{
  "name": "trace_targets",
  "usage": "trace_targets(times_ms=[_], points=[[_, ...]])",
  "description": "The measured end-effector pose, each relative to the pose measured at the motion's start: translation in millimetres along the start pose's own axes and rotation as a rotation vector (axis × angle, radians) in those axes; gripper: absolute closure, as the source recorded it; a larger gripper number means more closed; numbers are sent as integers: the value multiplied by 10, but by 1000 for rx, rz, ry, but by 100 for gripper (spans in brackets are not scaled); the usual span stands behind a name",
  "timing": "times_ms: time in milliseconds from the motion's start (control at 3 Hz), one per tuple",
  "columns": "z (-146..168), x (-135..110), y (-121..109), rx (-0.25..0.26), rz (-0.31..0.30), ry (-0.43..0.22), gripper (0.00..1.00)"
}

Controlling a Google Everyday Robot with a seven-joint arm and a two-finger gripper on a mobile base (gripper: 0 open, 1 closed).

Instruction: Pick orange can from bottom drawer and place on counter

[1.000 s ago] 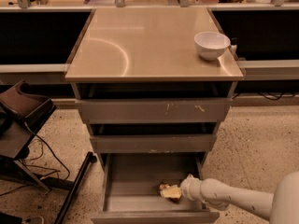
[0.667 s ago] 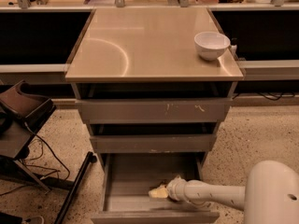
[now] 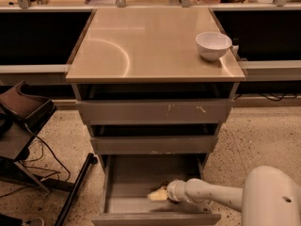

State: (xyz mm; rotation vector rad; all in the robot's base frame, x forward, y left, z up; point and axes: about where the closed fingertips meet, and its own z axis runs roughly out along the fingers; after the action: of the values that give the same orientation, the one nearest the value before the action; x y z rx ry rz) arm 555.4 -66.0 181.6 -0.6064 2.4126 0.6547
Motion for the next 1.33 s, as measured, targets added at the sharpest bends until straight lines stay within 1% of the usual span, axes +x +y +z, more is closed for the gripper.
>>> trace_targets(times_ms=[333,667,1000,1333], points=[[0,0,0,0,0,0,0],[111,41,39,45,-27,24,0],[319,826,96,133,-16,189,0],[342,894,26,169,-23,213,0]])
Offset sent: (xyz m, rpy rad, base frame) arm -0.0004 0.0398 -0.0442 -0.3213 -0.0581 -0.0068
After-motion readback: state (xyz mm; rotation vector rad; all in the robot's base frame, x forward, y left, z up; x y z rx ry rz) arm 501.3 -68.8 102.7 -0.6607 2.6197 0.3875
